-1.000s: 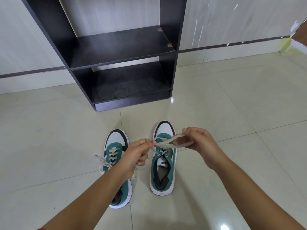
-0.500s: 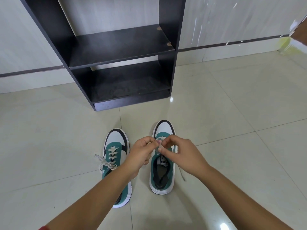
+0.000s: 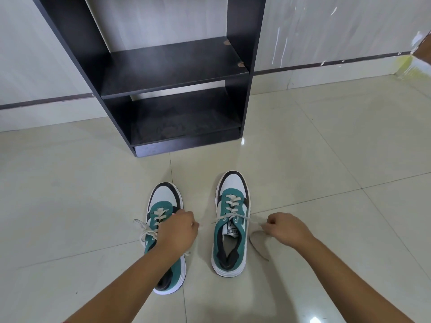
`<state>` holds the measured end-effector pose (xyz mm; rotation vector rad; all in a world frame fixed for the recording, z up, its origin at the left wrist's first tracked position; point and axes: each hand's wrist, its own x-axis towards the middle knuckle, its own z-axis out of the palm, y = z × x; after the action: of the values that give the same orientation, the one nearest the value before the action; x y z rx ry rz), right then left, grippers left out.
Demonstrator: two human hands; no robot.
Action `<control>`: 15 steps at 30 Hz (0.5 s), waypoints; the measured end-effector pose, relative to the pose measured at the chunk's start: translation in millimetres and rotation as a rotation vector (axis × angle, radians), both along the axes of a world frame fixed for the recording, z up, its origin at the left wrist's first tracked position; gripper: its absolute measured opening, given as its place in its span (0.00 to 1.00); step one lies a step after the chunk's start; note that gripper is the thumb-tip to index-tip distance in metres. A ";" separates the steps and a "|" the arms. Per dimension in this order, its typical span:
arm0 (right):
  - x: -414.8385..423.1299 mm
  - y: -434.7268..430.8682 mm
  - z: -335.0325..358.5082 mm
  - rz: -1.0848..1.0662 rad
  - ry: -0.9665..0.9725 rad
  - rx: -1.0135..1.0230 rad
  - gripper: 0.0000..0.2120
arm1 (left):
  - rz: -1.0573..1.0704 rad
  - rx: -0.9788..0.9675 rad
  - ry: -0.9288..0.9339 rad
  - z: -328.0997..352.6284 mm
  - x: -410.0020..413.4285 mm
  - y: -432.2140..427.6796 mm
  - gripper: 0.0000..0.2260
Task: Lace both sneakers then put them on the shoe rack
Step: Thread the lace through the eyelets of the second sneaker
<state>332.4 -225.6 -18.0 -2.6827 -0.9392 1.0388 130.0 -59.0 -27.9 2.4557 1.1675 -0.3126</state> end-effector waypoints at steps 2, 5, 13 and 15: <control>-8.2 3.0 -5.9 0.166 -0.134 -0.016 0.10 | -0.117 0.061 -0.068 -2.4 6.7 -7.9 0.11; -24.5 10.7 -6.8 0.185 -0.194 0.344 0.16 | -0.183 -0.031 -0.345 0.4 18.8 -15.9 0.13; -41.3 14.9 2.5 0.137 -0.156 0.555 0.09 | -0.097 -0.023 -0.452 1.3 24.1 -27.9 0.05; -43.1 10.7 2.7 0.057 -0.050 0.556 0.08 | -0.101 0.004 -0.430 0.8 21.3 -28.1 0.06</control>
<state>289.4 -214.9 -15.3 -2.2366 -1.1208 0.6004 151.3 -87.1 -27.1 2.4233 0.8618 0.1847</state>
